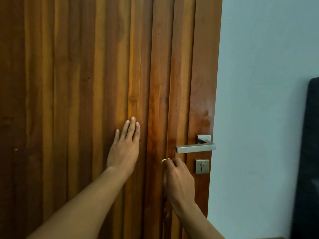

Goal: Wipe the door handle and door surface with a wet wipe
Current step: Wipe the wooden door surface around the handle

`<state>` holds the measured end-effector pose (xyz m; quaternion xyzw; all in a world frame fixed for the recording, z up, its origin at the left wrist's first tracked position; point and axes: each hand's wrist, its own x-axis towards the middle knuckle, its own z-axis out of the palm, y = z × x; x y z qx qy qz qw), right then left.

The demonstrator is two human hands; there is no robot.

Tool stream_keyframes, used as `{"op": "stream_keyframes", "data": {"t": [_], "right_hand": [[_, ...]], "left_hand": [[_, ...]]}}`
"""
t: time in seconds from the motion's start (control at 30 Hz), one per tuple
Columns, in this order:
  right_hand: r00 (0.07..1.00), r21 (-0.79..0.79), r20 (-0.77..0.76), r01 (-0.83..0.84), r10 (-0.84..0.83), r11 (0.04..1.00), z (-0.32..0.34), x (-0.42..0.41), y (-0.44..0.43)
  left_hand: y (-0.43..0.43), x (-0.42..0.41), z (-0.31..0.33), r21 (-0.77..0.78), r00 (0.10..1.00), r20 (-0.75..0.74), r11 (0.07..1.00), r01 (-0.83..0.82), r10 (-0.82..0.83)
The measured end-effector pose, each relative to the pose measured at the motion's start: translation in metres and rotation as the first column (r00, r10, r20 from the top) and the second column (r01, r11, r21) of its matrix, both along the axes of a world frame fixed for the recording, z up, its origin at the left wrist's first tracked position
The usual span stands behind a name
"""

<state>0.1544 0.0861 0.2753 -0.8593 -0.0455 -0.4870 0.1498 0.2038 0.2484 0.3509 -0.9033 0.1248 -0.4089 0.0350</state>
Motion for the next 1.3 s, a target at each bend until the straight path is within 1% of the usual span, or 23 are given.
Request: {"op": "stream_keyframes", "data": {"t": [0.07,0.13,0.27,0.37,0.43,0.5,0.57,0.67,0.83,0.97,1.3], "right_hand": [[0.999,0.121,0.035,-0.028,0.024,0.992,-0.016,0.008,-0.014],[0.994,0.199,0.106,-0.062,0.042,0.978,-0.024,0.018,-0.022],[0.960,0.233,0.268,-0.148,0.083,0.961,-0.015,0.034,-0.020],[0.948,0.220,0.308,-0.150,0.077,0.964,-0.005,0.047,-0.017],[0.971,0.149,0.234,-0.077,0.040,0.986,-0.008,0.056,-0.015],[0.989,0.024,0.147,-0.004,0.001,1.000,-0.016,0.058,-0.013],[0.995,-0.073,0.097,0.023,-0.016,0.997,-0.018,0.057,-0.015],[0.999,-0.160,0.037,0.029,-0.024,0.987,-0.008,0.056,-0.019],[0.997,-0.249,-0.052,0.042,-0.056,0.968,-0.009,0.054,-0.024],[0.993,-0.319,-0.100,0.028,-0.063,0.947,-0.023,0.046,-0.031],[0.982,-0.380,-0.153,0.042,-0.108,0.924,-0.074,0.034,-0.037]], "left_hand": [[0.000,0.003,-0.003,-0.011,1.000,0.015,1.000,0.012,-0.012],[0.002,0.006,-0.004,-0.013,0.999,0.020,1.000,0.026,-0.025],[0.002,0.009,-0.004,-0.009,0.998,0.030,0.999,0.047,-0.047],[0.004,0.010,-0.003,0.001,0.998,0.038,0.999,0.051,-0.051],[0.004,0.012,-0.003,0.010,0.998,0.040,0.998,0.056,-0.056],[0.005,0.013,-0.003,0.008,0.997,0.044,0.998,0.057,-0.057],[0.005,0.013,-0.003,0.000,0.997,0.054,0.998,0.058,-0.058],[0.004,0.013,-0.002,-0.004,0.997,0.053,0.999,0.055,-0.054],[0.003,0.013,-0.005,-0.026,0.996,0.066,0.997,0.068,-0.066],[0.003,0.011,-0.005,-0.029,0.996,0.055,0.997,0.075,-0.074],[0.000,0.011,-0.006,-0.048,0.996,0.061,0.997,0.065,-0.062]]}}
